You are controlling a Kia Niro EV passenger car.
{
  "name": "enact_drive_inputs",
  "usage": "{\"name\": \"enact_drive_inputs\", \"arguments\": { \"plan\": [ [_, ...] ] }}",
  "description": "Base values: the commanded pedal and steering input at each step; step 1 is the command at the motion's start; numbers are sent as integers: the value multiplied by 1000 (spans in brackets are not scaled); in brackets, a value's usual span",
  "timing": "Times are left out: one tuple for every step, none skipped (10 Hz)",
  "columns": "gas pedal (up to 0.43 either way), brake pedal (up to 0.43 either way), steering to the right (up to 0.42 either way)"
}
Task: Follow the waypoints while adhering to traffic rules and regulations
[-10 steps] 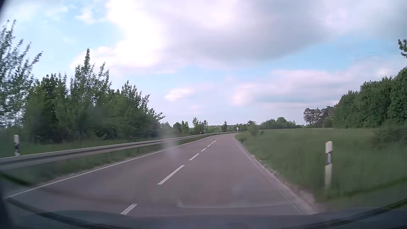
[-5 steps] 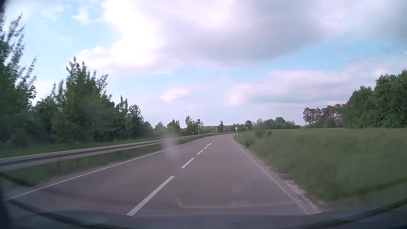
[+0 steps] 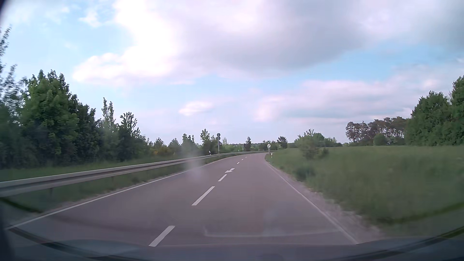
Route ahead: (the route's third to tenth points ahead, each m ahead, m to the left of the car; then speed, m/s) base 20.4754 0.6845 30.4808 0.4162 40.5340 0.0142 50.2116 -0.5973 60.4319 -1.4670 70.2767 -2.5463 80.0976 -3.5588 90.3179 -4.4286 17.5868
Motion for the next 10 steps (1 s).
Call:
{"name": "enact_drive_inputs", "arguments": {
  "plan": [
    [47,0,7],
    [47,0,6],
    [47,0,6],
    [47,0,5],
    [47,0,5],
    [59,0,3],
    [59,0,0],
    [59,0,0],
    [87,0,0],
    [118,0,0]
  ]
}}
